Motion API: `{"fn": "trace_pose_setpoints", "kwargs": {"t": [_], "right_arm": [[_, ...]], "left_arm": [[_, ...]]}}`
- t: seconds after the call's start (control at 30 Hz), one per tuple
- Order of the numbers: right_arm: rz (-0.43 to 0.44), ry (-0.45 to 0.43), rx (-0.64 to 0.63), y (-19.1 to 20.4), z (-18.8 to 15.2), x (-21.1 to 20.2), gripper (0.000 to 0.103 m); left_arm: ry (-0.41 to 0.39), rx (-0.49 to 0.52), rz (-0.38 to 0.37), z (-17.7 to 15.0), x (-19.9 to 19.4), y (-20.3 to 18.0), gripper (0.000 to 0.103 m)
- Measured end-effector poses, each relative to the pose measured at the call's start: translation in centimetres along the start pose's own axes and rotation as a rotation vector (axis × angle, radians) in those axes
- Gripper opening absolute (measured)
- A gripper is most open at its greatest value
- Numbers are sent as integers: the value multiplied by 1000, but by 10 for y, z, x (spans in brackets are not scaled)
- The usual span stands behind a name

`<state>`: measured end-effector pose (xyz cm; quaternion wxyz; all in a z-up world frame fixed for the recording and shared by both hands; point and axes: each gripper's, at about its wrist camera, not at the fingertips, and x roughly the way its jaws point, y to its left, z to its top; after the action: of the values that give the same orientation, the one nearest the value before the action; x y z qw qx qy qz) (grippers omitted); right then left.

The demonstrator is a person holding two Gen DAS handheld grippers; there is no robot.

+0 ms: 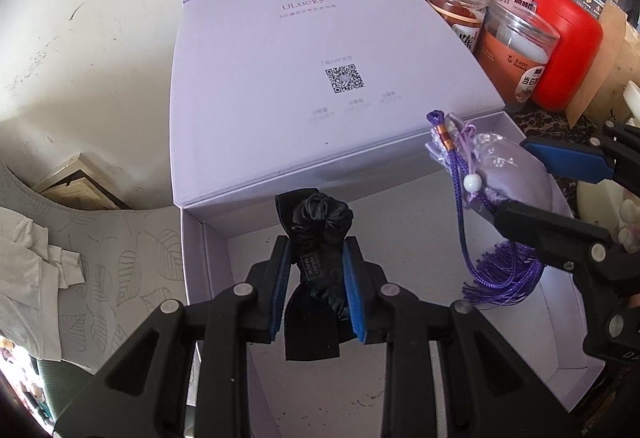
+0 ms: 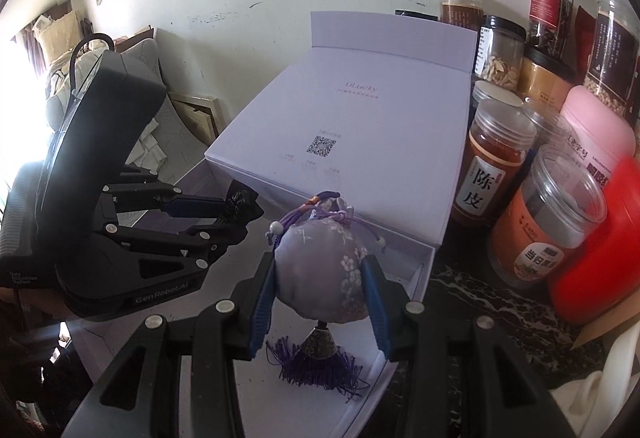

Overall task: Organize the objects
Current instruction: 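Lower the sachet into the lavender box and open the right tool while the left releases the bow, then withdraw both tools up and away from the box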

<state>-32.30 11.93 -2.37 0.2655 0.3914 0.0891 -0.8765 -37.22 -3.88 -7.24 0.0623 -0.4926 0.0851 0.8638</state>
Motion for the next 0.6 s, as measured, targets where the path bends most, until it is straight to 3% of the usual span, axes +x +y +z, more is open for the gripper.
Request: {"fn": "trace_pose_setpoints", "kwargs": {"t": [0.3, 0.6], "right_arm": [[14, 11, -6, 4, 1, 4, 45], [-19, 3, -24, 7, 4, -6, 56]], "left_arm": [[38, 3, -4, 0, 16, 1, 25], [60, 6, 37, -3, 11, -4, 39]]}}
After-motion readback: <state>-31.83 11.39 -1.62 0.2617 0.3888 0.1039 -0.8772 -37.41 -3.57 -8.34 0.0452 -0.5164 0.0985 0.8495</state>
